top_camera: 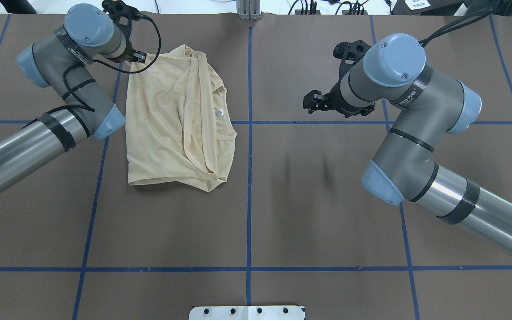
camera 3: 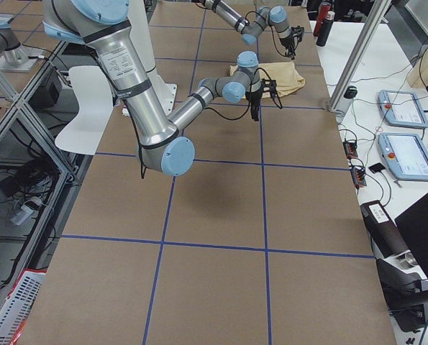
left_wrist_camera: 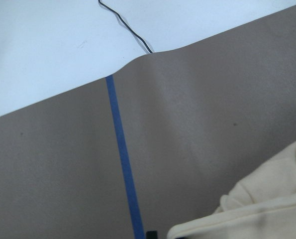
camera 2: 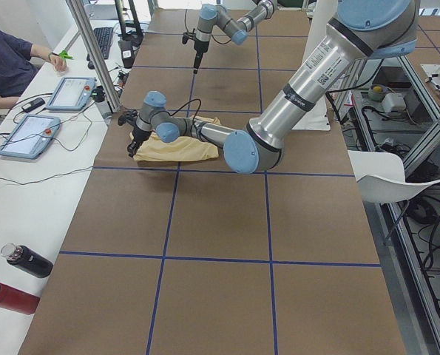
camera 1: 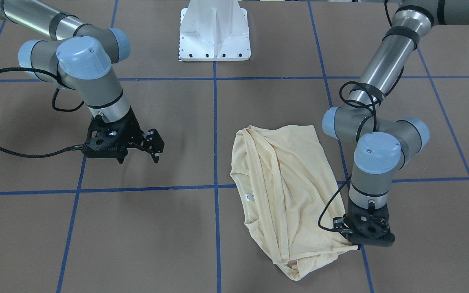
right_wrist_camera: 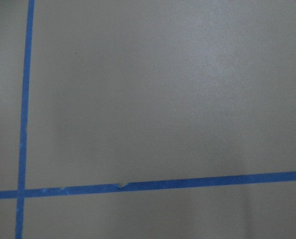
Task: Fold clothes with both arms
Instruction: 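Move the right gripper to the collar edge and grasp it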
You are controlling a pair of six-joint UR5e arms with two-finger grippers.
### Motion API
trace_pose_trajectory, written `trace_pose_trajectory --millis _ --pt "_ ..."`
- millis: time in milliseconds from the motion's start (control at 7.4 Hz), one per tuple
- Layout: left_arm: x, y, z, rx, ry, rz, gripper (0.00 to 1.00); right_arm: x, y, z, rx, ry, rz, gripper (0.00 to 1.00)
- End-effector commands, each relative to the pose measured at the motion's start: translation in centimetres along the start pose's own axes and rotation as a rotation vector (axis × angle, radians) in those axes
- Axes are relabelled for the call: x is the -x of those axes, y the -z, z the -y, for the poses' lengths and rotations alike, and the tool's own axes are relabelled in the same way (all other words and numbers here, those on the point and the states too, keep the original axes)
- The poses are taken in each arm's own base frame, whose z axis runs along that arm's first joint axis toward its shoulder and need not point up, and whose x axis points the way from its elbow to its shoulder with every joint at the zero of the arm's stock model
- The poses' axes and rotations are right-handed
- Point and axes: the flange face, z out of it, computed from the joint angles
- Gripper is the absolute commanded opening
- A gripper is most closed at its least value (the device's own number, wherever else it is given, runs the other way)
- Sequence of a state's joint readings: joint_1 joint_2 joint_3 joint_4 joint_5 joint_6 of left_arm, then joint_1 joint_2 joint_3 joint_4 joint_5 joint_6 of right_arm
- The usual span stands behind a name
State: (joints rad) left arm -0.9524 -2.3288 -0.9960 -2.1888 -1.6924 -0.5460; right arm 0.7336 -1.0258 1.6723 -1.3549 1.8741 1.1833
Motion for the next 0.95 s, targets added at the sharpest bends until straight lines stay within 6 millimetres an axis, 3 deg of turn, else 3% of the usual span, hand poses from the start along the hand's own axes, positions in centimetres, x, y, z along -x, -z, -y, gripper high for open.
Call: trace_pose_trajectory --millis 0,270,540,675,811 --pt "4.6 2.1 1.9 0.037 -0.036 -0.124 1.00 2.7 -0.5 -0.2 0.008 -0.030 0.010 1.00" --pt "5.4 4.3 -1.4 0.032 -0.028 -0.190 1.00 10.6 -3.0 -1.0 -0.021 -0.130 0.002 1.00" --pt "5.4 5.0 -2.5 0.024 -0.032 -0.200 1.00 18.2 -5.9 -1.5 -0.055 -0.212 -0.036 0.98" --pt "4.8 5.4 -2.9 0.025 -0.014 -0.216 1.00 20.6 -7.1 -2.2 -0.080 -0.208 -0.053 0.94" --pt "4.0 5.5 -3.3 0.046 0.023 -0.246 1.00 21.4 -8.0 -3.0 -0.073 -0.198 -0.053 0.79"
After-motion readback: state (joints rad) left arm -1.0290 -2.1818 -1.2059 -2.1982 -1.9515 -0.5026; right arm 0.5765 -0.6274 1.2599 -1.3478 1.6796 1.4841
